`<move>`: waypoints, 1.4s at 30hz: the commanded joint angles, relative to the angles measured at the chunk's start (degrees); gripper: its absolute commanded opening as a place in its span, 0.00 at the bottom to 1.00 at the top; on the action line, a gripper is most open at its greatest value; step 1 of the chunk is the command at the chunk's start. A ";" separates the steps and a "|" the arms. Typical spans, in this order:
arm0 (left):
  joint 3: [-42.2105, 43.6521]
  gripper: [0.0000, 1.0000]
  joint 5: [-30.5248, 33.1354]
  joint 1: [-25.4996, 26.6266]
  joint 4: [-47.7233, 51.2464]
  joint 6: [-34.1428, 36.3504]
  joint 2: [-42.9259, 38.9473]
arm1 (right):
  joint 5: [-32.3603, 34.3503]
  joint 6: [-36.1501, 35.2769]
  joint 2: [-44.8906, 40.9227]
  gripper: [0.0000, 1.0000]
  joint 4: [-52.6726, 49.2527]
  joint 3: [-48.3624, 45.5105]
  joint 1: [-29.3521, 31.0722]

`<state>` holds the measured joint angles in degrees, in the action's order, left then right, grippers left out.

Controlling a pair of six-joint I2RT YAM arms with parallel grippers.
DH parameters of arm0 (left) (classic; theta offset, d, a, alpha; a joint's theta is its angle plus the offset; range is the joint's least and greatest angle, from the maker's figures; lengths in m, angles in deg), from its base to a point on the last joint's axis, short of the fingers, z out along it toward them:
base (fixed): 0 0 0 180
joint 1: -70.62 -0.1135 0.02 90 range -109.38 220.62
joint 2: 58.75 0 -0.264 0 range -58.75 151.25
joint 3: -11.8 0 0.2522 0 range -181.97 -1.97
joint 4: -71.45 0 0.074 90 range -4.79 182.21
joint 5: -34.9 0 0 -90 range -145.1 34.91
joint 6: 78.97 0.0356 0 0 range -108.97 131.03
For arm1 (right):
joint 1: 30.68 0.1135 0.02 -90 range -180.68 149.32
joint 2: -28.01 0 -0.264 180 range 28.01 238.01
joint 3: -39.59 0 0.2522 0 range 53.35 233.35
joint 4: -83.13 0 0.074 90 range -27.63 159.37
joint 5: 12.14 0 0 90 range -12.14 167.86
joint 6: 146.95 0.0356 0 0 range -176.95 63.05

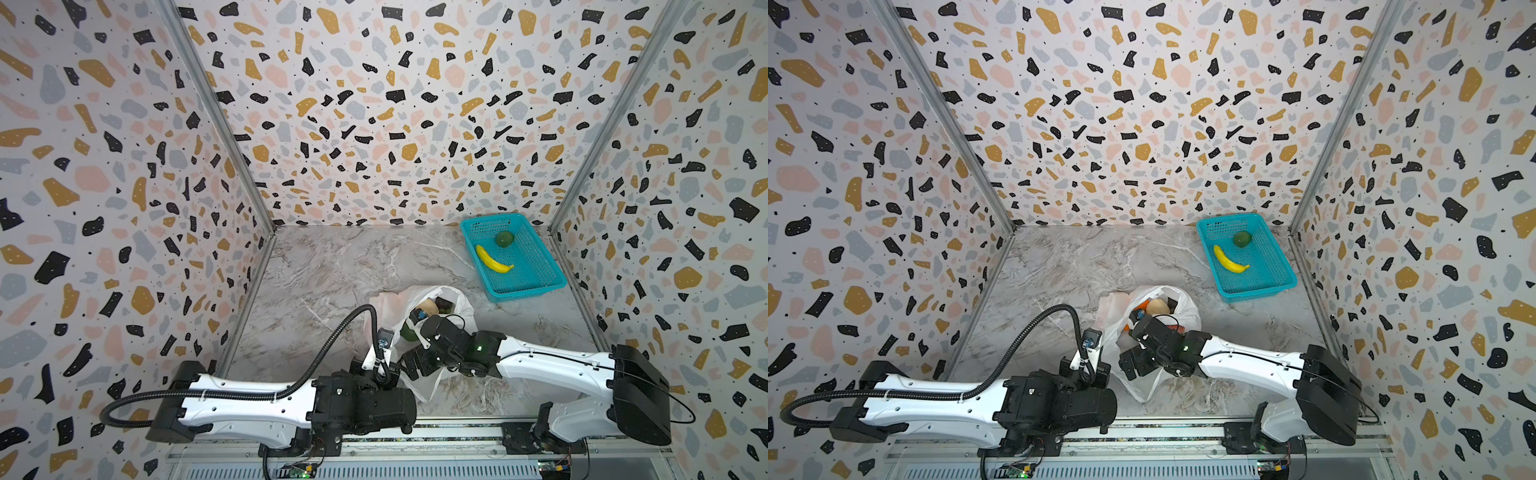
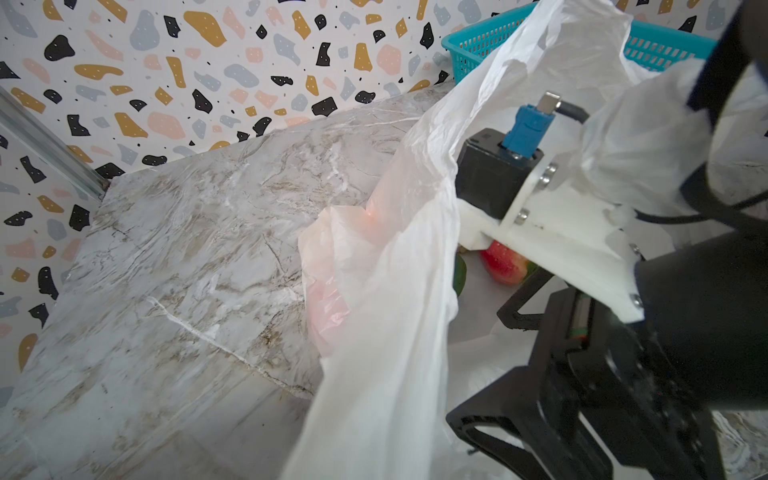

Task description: Untie the knot of the plastic bag and take out the fruit

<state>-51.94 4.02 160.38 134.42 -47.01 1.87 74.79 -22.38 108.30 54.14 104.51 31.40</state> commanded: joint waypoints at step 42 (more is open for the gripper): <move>0.49 0.00 2.98 3.85 -7.21 0.87 3.72 | 6.70 8.31 -15.14 0.99 -9.99 -7.63 -7.86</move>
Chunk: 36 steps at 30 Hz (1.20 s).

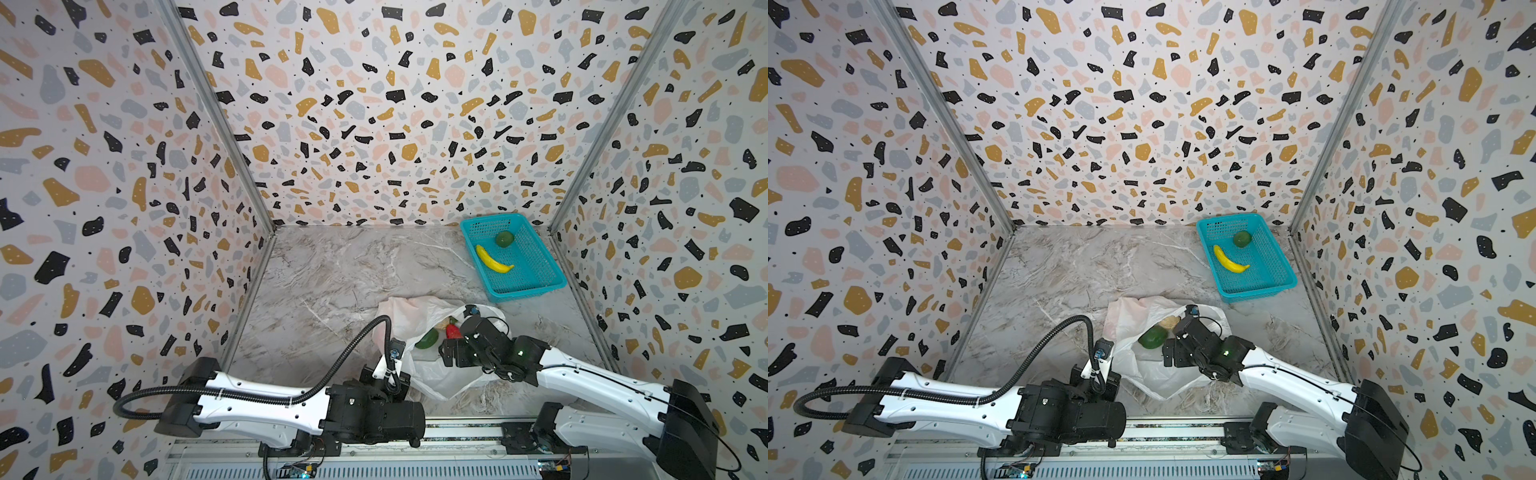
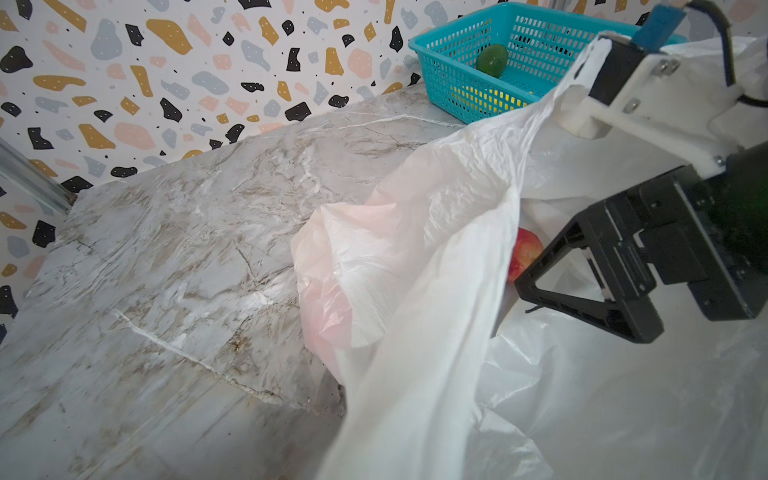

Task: Untie the knot of the plastic bag and take out the fruit
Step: 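Close the right gripper around the green lime inside the bag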

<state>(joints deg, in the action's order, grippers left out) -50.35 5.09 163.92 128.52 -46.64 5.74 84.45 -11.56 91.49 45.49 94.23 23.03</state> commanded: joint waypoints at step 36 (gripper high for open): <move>-3.64 0.00 5.88 0.40 1.93 -0.93 -0.45 | 3.09 -12.86 9.27 0.90 24.42 -4.49 6.96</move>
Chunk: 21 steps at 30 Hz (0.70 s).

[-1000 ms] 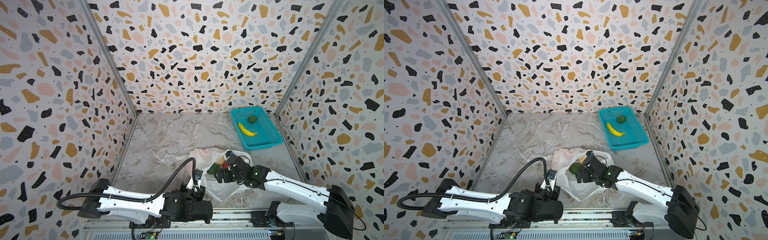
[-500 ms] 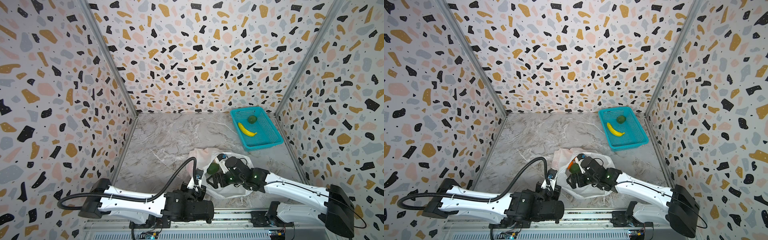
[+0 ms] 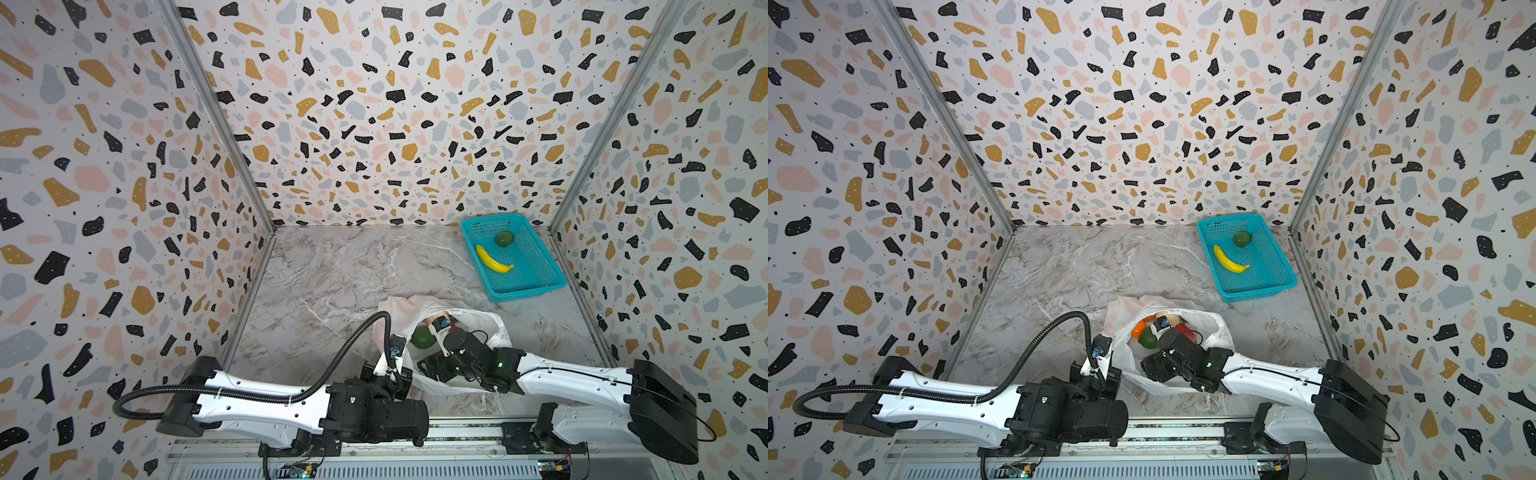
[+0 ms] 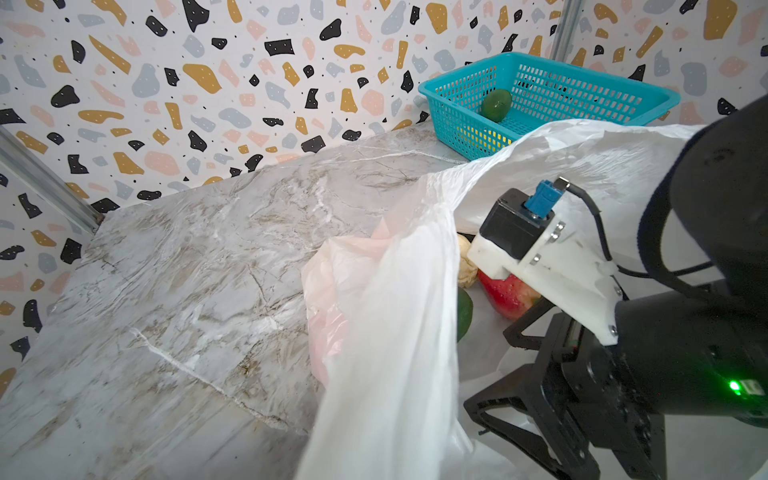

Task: Untie the knot of the plastic bag and take out the fruit
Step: 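Close the right gripper around the green lime inside the bag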

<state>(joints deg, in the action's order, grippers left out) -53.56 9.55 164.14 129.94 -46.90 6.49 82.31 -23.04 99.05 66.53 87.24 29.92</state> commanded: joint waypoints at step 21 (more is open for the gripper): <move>5.36 0.00 0.75 2.58 0.22 -2.19 -3.88 | 1.07 5.11 23.47 0.99 -5.29 20.44 -8.48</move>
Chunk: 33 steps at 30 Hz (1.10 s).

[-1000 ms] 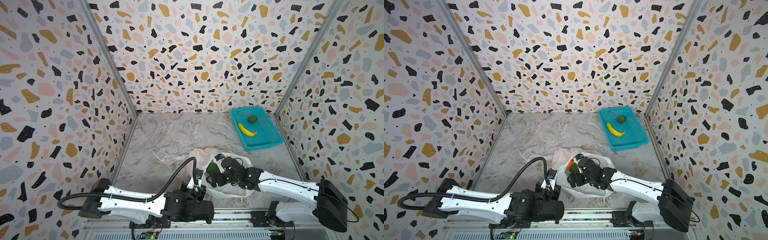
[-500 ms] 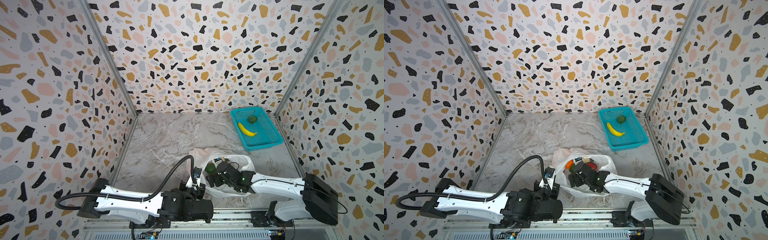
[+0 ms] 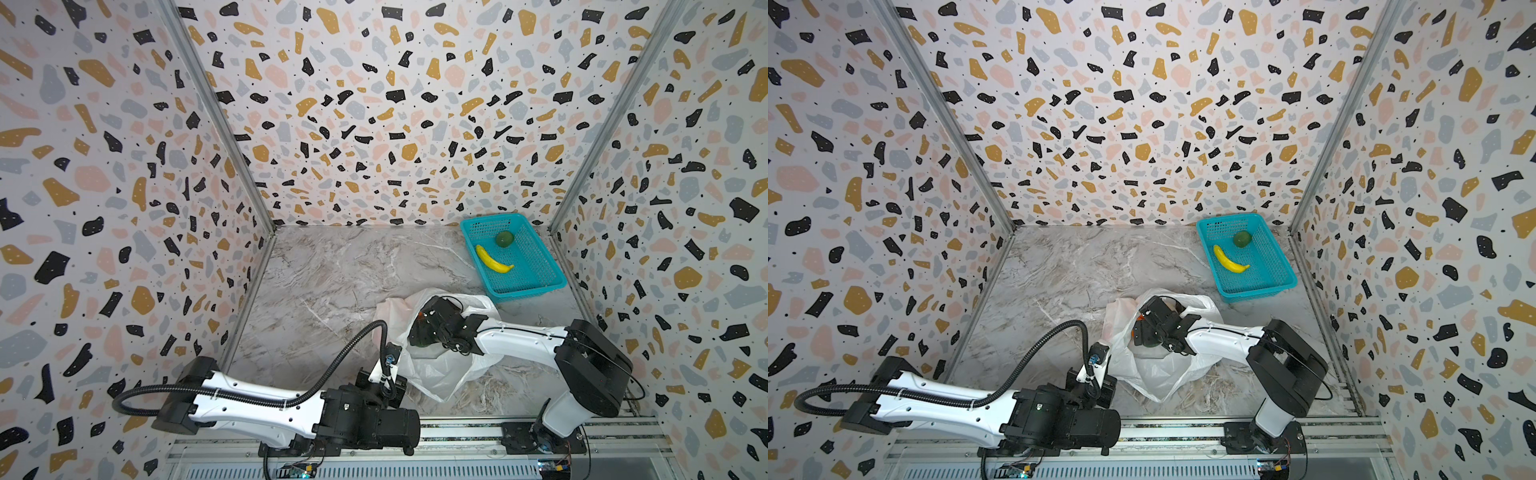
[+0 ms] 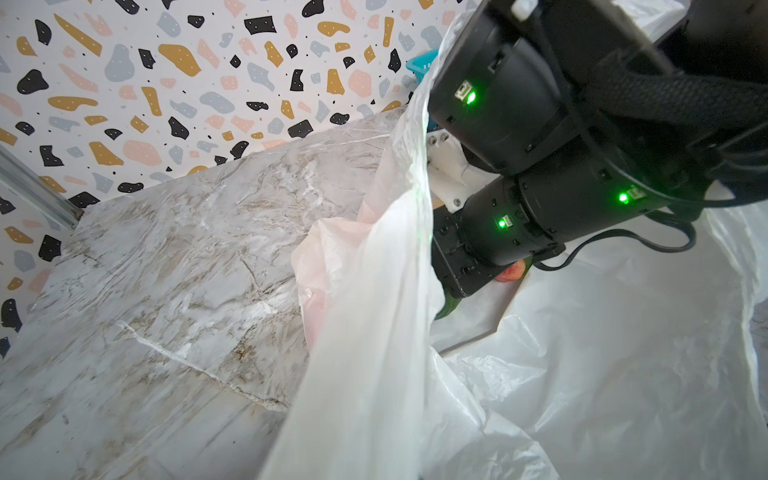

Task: Untie the knot of the plastic bag and take out the fruit
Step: 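Close the right gripper around the green lime inside the bag, then lift the green lime out of the bag with the right gripper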

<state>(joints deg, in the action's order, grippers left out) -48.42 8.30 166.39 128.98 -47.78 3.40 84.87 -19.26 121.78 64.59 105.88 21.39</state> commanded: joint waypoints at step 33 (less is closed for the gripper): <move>1.11 0.00 3.34 0.23 0.88 -1.90 -1.29 | -2.56 -0.25 -3.14 0.74 -7.17 1.07 4.29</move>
<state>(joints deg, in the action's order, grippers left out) -47.57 8.93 166.43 129.33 -48.41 2.29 83.86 -18.80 122.92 60.48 107.81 24.63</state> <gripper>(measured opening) 0.047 0.890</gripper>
